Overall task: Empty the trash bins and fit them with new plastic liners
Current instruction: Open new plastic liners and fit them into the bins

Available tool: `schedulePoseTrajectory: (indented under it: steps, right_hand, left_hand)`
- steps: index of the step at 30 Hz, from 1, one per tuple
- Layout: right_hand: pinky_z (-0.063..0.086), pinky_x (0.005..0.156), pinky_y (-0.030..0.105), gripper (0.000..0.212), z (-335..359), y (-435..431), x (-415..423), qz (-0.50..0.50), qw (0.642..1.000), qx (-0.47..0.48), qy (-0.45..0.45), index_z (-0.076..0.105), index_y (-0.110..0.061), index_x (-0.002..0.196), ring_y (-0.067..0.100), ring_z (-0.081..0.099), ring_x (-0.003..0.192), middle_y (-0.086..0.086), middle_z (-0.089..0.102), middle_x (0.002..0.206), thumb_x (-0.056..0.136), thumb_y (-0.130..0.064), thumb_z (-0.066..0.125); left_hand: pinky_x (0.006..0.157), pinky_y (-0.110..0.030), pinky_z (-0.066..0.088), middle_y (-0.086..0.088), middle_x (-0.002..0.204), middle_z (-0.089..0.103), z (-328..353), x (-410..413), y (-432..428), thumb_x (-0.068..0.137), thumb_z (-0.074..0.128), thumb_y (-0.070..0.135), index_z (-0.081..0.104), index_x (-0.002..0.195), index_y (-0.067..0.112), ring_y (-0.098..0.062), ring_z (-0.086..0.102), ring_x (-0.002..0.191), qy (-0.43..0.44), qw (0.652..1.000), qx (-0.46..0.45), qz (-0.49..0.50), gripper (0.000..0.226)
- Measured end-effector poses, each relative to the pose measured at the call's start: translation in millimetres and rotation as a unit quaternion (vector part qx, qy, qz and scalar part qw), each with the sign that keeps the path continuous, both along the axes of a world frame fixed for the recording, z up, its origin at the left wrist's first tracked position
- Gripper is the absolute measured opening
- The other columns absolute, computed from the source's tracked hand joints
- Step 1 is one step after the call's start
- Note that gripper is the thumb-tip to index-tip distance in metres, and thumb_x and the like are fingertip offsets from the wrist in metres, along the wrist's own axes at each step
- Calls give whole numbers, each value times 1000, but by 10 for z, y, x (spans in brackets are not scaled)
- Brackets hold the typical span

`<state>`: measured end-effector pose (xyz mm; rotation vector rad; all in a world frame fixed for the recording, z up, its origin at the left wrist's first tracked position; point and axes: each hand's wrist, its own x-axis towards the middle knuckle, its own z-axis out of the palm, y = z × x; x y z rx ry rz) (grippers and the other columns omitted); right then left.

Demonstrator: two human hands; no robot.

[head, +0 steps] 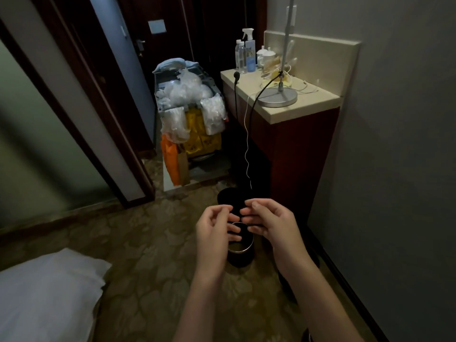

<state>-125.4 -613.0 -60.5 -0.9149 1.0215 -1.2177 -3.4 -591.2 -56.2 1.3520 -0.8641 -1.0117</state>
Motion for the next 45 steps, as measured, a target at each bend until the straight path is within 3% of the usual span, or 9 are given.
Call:
schedulePoseTrajectory:
  steps: [9,17,26,34,40,45]
  right_hand:
    - [55,67,22,17,-88,-1189,474,-25,997,3,70,71,-9,104,14,70,79,9,75,92,98,-18,57]
    - [56,74,27,18,-40,-2631,1558,-69,993,30,87,70,-12,105,18,71,85,9,75,95,99,-20,56]
    - [54,69,25,16,-4,-3827,2695,-42,995,18,89,71,-12,102,22,73,85,9,76,92,98,-20,58]
    - [56,88,43,17,-56,-4609,3432,3,998,11,69,70,-9,104,29,72,92,12,75,95,97,-19,59]
    - [53,59,19,15,-216,-5443,3909,68,997,4,45,73,-12,100,20,73,81,10,76,91,94,-22,64]
    - [55,61,22,15,-399,-6513,4186,86,996,9,18,76,-16,94,23,73,82,13,76,91,89,-28,68]
  left_hand:
    - [53,-18,51,-5,82,68,-241,567,-1389,101,50,19,64,101,14,-8,63,60,-1,1000,-5,-31,15]
    - [51,-17,49,-4,81,67,-223,1678,-2950,101,49,19,64,103,12,-5,61,57,4,997,9,-81,17]
    - [50,-16,50,7,72,70,-268,2928,-3914,100,51,22,66,101,15,-6,63,57,32,999,19,-18,17]
    - [48,-21,49,2,69,70,-238,3611,-4427,100,52,22,68,97,13,-9,63,55,58,996,42,46,18]
    - [50,-23,49,2,69,70,-290,3988,-5126,100,52,24,68,96,15,-10,63,56,45,996,51,64,19]
    - [52,-23,50,0,72,70,-338,4266,-6091,99,54,24,69,95,16,-11,63,58,41,994,60,87,18]
